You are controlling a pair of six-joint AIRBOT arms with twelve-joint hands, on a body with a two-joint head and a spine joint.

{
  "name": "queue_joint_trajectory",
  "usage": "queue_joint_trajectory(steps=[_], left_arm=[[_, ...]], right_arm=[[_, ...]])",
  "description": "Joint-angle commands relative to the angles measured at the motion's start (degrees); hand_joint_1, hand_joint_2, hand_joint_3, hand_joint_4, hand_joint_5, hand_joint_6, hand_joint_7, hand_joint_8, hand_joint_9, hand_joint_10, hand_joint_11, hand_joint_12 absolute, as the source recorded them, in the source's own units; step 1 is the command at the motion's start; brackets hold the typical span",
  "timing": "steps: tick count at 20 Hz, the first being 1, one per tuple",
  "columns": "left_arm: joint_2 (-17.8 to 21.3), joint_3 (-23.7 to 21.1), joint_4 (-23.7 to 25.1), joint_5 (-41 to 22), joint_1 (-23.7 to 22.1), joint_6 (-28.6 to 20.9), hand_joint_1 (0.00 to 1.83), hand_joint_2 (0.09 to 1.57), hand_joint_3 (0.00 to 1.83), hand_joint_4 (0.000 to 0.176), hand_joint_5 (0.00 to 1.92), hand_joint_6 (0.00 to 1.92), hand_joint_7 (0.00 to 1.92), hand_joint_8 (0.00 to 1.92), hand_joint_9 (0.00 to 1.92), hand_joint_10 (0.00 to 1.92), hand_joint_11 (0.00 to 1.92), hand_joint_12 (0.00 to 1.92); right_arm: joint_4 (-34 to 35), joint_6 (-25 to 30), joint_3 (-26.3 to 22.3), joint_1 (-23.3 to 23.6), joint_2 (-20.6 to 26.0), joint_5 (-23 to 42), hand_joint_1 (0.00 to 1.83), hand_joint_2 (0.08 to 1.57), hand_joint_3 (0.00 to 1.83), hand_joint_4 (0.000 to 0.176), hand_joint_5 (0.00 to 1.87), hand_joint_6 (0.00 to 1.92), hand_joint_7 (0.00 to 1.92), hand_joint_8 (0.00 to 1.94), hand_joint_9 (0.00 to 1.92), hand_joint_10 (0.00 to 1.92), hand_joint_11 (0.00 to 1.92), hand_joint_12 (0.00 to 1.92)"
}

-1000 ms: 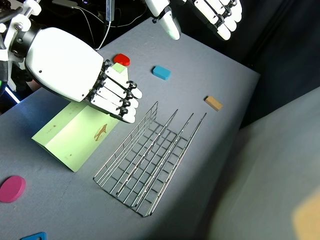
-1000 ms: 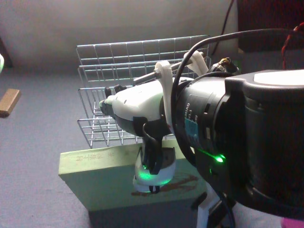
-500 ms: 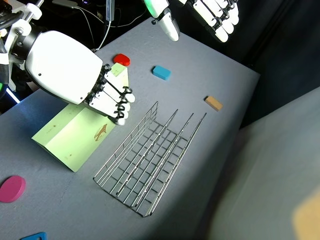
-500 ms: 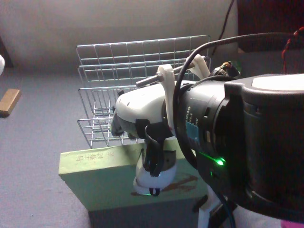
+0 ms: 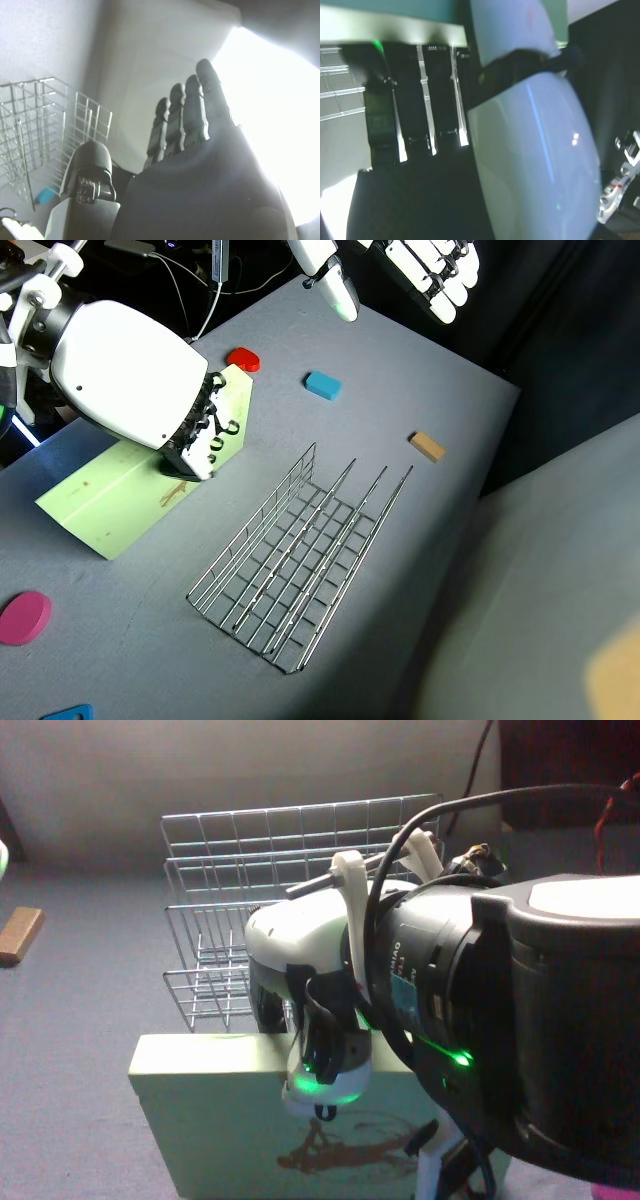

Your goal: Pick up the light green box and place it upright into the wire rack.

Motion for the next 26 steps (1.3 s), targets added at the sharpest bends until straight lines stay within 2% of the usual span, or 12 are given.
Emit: queue_joint_trajectory(steps=[1,6,10,13,17,19,22,23,24,26], left_arm=[[0.18,-0.13,5.43,-0.69,-0.61,0.36,0.0,1.44,0.0,0.0,0.05,0.01,0.05,0.0,0.02,0.0,0.0,0.28],[0.18,-0.42,5.41,-0.15,-0.48,0.36,0.0,1.44,0.0,0.0,0.05,0.01,0.05,0.0,0.02,0.0,0.0,0.32],[0.2,-0.89,4.87,0.35,-0.35,0.9,0.0,1.43,0.0,0.0,0.05,0.0,0.05,0.0,0.02,0.0,0.0,0.32],[0.22,-1.31,4.29,0.69,-0.16,1.14,0.0,1.43,0.0,0.0,0.04,0.0,0.07,0.0,0.03,0.01,0.0,0.34],[0.27,-1.92,4.07,1.19,0.18,1.14,0.0,1.43,0.0,0.0,0.06,0.01,0.08,0.01,0.04,0.01,0.0,0.34],[0.28,-2.12,4.07,1.24,0.21,1.12,0.0,1.42,0.0,0.0,0.06,0.01,0.08,0.01,0.04,0.01,0.0,0.34],[0.27,-2.51,3.88,1.46,0.57,0.99,0.0,1.43,0.0,0.0,0.07,0.01,0.08,0.01,0.05,0.01,0.0,0.34],[0.21,-2.76,3.88,1.45,1.16,0.48,0.01,1.43,0.0,0.0,0.07,0.01,0.09,0.01,0.05,0.01,0.0,0.34],[0.22,-2.86,3.89,1.45,1.6,-0.4,0.01,1.43,0.0,0.0,0.07,0.01,0.09,0.01,0.05,0.01,0.0,0.34],[0.27,-3.12,3.89,1.43,2.32,-0.67,0.0,1.43,0.0,0.0,0.07,0.01,0.09,0.01,0.04,0.01,0.0,0.34]], right_arm=[[-4.34,0.39,-0.03,0.27,-0.08,1.1,1.27,1.06,0.0,0.0,0.94,1.02,1.28,0.57,1.11,0.95,0.82,1.58],[-4.36,-0.8,-0.87,1.48,1.46,1.72,1.27,1.06,0.0,0.0,0.94,1.01,1.28,0.57,1.1,0.95,0.81,1.59],[-4.36,-2.77,-3.14,4.43,5.18,4.08,1.27,1.06,0.0,0.0,0.95,1.01,1.28,0.58,1.1,0.95,0.81,1.59],[-4.32,-6.07,-4.41,8.99,8.96,5.99,1.27,1.06,0.0,0.0,0.95,1.0,1.28,0.58,1.1,0.95,0.82,1.59],[-5.03,-13.39,-4.46,15.73,12.56,7.75,1.27,1.06,0.0,0.0,0.95,1.0,1.28,0.59,1.09,0.95,0.82,1.59],[-7.56,-14.14,-4.4,17.5,13.7,9.21,1.27,1.06,0.0,0.0,0.94,1.01,1.27,0.61,1.09,0.98,0.82,1.61],[-8.6,-15.1,-2.05,18.96,12.54,11.45,1.27,1.06,0.0,0.0,0.94,1.0,1.27,0.61,1.08,0.98,0.82,1.61],[-10.4,-13.65,1.7,18.98,9.6,13.65,1.27,1.06,0.0,0.0,0.94,1.0,1.27,0.61,1.08,0.98,0.82,1.61],[-11.71,-12.59,2.75,18.17,8.23,13.75,1.27,1.06,0.0,0.0,0.94,1.0,1.27,0.61,1.08,0.98,0.82,1.61],[-11.26,-13.83,4.46,17.55,6.1,12.98,1.27,1.06,0.0,0.0,0.95,1.0,1.26,0.62,1.08,0.99,0.82,1.61]])
